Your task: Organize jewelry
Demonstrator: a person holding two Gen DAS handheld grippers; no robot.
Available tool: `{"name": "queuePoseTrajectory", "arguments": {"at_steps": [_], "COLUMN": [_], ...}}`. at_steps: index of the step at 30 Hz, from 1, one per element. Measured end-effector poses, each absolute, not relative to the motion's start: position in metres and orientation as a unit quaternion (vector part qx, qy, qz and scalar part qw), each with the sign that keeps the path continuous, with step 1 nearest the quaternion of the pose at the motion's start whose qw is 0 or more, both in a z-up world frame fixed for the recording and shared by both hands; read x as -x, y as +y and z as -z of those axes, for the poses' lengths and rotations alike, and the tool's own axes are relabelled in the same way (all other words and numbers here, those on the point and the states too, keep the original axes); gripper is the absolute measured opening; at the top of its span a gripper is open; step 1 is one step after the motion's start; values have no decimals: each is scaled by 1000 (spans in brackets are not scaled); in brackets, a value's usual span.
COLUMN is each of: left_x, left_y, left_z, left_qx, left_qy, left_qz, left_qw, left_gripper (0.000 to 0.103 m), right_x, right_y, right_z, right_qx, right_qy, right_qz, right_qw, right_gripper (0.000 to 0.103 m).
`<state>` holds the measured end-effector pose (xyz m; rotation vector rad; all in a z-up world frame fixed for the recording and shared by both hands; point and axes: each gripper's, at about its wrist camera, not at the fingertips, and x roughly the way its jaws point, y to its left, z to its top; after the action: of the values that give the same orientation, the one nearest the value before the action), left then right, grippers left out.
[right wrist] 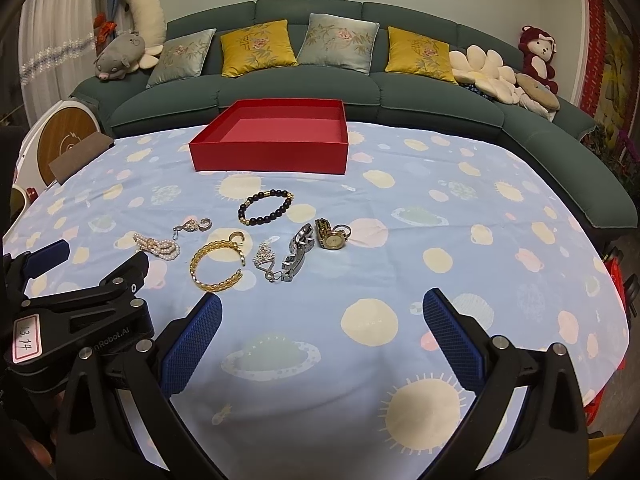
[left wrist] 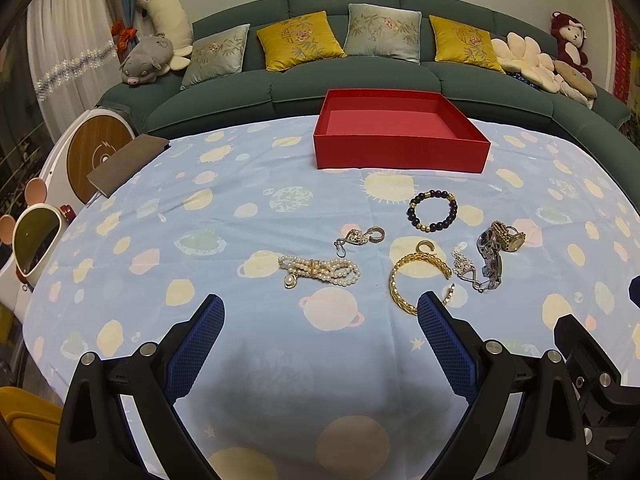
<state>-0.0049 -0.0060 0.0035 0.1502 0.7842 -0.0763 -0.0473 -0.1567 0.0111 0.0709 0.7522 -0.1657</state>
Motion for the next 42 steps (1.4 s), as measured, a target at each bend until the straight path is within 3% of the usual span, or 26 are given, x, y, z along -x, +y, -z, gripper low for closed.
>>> {"name": "queuePoseTrajectory", "arguments": {"at_steps": [42], "left_x": [5], "left_y": [-4], "left_z": [-4], "left_qx": [-70], "left_qy": [381], "left_qz": [29], "left_qw": [921], "left_gripper": [96], "right_x": [48], "right_y": [-152], "right_z": [-14], "right_qx": [-37], "right_qy": [363], "right_qz": [73], "right_qw": [928], "right_gripper": [98]}}
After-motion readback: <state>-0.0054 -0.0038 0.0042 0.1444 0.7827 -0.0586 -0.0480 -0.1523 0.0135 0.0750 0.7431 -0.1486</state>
